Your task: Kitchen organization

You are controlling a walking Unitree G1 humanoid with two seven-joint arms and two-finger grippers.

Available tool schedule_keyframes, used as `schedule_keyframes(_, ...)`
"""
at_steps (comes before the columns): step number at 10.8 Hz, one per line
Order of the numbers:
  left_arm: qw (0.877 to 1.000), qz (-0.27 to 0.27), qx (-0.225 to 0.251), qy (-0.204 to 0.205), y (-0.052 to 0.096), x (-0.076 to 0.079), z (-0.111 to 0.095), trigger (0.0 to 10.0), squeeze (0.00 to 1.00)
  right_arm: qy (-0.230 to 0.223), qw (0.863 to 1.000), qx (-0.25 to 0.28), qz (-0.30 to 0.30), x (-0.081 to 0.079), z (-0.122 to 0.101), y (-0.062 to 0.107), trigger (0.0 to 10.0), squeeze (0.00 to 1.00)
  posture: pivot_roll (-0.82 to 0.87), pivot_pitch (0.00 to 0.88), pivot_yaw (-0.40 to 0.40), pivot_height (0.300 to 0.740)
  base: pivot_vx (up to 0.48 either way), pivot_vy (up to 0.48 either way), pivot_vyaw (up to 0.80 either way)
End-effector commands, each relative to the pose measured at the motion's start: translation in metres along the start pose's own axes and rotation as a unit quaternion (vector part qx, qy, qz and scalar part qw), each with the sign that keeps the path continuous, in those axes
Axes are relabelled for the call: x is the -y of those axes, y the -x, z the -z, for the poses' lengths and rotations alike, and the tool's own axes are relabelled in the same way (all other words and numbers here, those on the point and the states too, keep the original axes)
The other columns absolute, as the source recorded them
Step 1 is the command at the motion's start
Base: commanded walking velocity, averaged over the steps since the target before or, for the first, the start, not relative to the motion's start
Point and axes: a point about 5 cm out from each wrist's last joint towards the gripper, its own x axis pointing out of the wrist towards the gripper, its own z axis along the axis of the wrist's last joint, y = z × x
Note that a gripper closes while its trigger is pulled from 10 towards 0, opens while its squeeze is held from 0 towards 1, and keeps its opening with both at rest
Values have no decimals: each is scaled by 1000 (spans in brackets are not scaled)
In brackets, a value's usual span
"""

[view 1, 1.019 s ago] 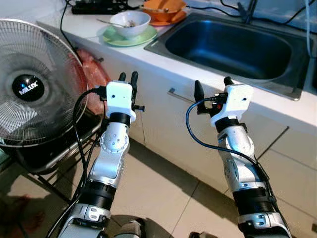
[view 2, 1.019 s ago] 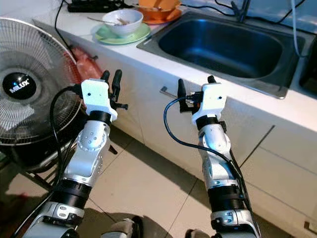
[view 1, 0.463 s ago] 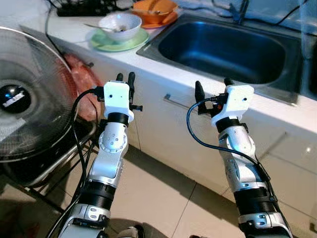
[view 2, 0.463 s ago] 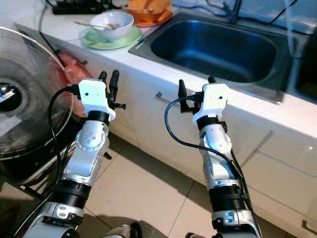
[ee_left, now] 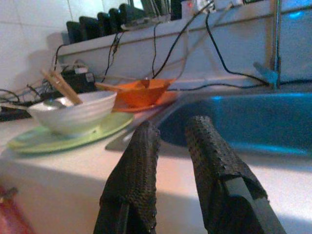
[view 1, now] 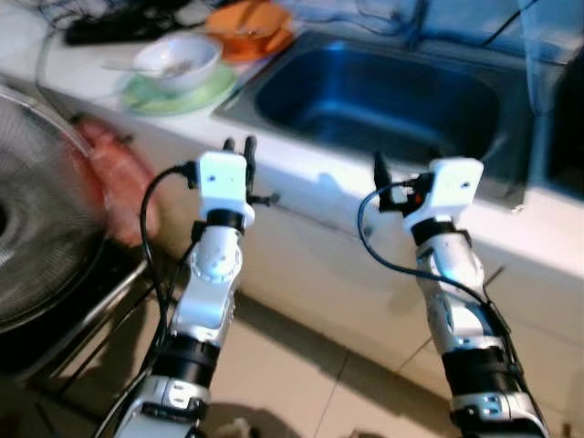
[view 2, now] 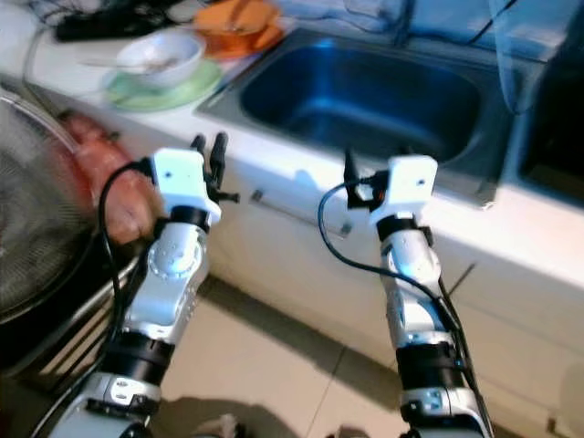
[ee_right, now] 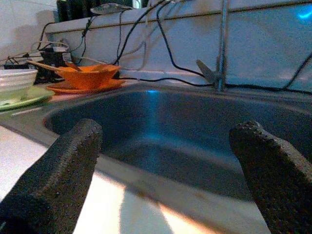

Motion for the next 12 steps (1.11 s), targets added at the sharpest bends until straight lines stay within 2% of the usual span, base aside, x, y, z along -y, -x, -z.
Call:
schedule_keyframes(1, 1000, -17, -8, -10, 2, -13, 4, 10000, 0, -7, 1000, -1, -17, -12, 0, -2, 10000, 0, -35, 126, 45, 740, 356, 0, 0)
schedule_keyframes(2, 1000, -17, -8, -9, 2, -13, 4, 10000, 0, -7, 1000, -1, -18, -13, 0, -1, 10000, 0, -34, 126, 44, 740, 356, 0, 0)
schedule_keyframes(5, 1000, -16, -9, -9, 2, -12, 4, 10000, 0, -6, 1000, 2, -23, -14, 0, -1, 10000, 0, -33, 126, 45, 740, 356, 0, 763)
schedule_keyframes(12, 1000, -13, -10, -4, 3, -11, 5, 10000, 0, -5, 1000, -1, -26, -14, 0, -1, 10000, 0, -33, 126, 42, 740, 323, 0, 0)
